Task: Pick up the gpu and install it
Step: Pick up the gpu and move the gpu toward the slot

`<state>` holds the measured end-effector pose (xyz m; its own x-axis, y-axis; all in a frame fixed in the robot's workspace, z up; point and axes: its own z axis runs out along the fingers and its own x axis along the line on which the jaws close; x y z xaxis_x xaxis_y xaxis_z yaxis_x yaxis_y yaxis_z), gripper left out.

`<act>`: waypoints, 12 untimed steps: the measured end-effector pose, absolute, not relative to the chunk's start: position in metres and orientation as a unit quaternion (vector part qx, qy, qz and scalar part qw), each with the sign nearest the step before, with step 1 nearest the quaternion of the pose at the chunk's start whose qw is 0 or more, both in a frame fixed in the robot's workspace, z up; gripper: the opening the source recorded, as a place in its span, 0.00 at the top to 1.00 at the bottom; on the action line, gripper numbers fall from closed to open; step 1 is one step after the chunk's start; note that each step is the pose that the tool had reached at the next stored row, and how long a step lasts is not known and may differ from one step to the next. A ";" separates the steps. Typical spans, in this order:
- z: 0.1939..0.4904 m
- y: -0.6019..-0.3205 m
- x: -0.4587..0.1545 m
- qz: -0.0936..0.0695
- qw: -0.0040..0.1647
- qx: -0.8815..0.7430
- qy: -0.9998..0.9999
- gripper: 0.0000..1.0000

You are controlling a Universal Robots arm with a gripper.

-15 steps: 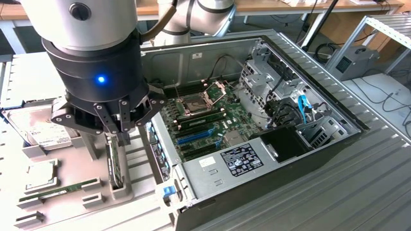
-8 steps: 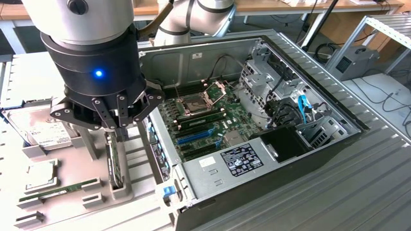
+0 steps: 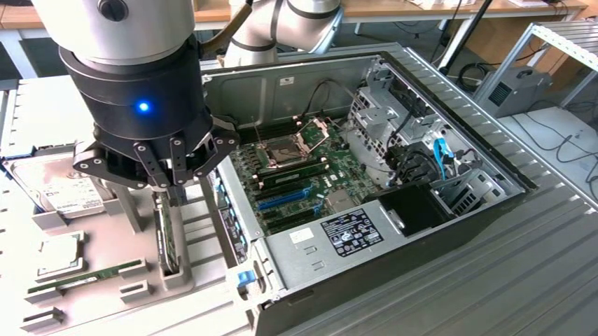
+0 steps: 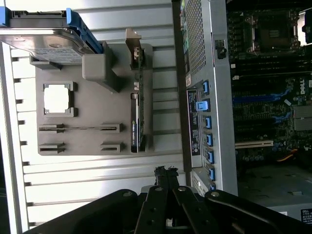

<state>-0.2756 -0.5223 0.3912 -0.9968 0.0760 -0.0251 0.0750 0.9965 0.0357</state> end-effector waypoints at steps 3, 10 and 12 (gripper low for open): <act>0.391 -0.522 -0.276 0.017 0.013 0.038 0.999 0.89; 0.391 -0.522 -0.276 0.017 0.013 0.038 0.999 0.71; 0.391 -0.522 -0.276 0.017 0.013 0.038 0.999 0.58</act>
<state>-0.2756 -0.5223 0.3912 -0.9968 0.0760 -0.0251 0.0751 0.9965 0.0357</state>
